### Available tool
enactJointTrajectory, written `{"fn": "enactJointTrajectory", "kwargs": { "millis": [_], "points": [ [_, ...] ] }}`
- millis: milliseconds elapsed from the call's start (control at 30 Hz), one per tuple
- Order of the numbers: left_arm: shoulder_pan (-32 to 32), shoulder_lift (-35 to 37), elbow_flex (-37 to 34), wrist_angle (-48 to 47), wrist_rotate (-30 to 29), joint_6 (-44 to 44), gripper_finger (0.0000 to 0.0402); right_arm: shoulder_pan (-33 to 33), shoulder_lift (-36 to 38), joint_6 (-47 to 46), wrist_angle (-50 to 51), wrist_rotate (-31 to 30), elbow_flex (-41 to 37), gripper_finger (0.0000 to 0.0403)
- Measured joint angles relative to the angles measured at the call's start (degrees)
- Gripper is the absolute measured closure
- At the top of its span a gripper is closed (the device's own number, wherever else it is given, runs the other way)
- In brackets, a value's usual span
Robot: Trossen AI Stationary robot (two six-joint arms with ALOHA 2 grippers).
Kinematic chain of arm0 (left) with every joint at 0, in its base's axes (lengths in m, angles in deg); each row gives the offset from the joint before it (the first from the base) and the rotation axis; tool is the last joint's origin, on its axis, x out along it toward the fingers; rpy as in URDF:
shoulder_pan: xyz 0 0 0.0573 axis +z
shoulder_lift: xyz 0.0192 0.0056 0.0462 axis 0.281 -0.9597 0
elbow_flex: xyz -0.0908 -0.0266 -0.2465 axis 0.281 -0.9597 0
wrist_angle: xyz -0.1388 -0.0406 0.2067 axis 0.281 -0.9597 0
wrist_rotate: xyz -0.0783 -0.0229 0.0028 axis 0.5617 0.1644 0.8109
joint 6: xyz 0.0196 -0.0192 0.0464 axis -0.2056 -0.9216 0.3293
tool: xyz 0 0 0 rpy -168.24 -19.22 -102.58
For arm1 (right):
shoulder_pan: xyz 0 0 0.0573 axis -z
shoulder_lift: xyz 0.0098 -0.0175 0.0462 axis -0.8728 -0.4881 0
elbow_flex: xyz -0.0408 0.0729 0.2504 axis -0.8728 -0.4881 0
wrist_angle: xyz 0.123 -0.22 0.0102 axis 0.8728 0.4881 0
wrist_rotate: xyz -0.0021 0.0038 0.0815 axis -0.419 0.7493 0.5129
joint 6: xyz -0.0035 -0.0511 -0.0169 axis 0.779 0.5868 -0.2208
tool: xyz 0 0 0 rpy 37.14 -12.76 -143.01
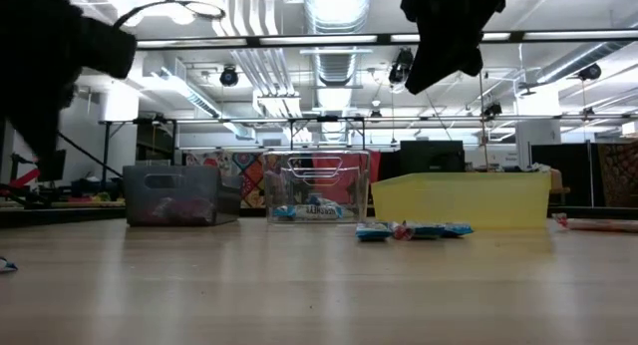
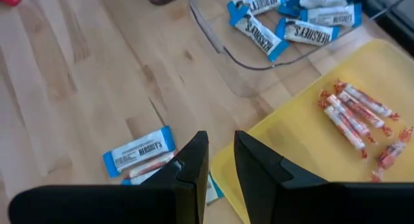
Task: Sort candy
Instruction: Put the red candy into the black bin
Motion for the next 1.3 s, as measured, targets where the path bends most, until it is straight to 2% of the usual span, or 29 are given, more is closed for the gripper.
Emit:
{"fn": "enactJointTrajectory", "kwargs": {
  "millis": [200,433,733,967,1133,1300],
  "points": [
    [-1.2,-11.5,6.6,-9.7,6.6,3.0,0.0284,-1.3,0.0,-0.7,-0.8,-1.7,0.0,0.0333],
    [-3.8,-19.9,8.0,-9.9,14.3,0.2,0.0274,-1.3,-0.1,-1.5,-0.8,-1.7,0.0,0.0333],
    [-5.0,-24.7,7.8,-11.6,16.6,-0.6,0.0227,-1.3,-0.5,-1.6,-0.8,-1.7,0.0,0.0333],
    [-6.9,-27.2,7.7,-12.7,19.2,-0.5,0.0221,-1.3,-0.5,-2.1,-0.8,-1.7,-0.2,0.0333],
    [-7.6,-29.1,6.5,-12.1,19.5,0.4,0.023,-1.3,-0.5,-2.1,-1.6,-1.7,-0.4,0.0333],
    [-7.6,-28.9,5.9,-10.8,19.6,1.6,0.0272,-1.3,-0.5,-2.1,-2.3,-1.7,-0.5,0.0333]
  ]
}}
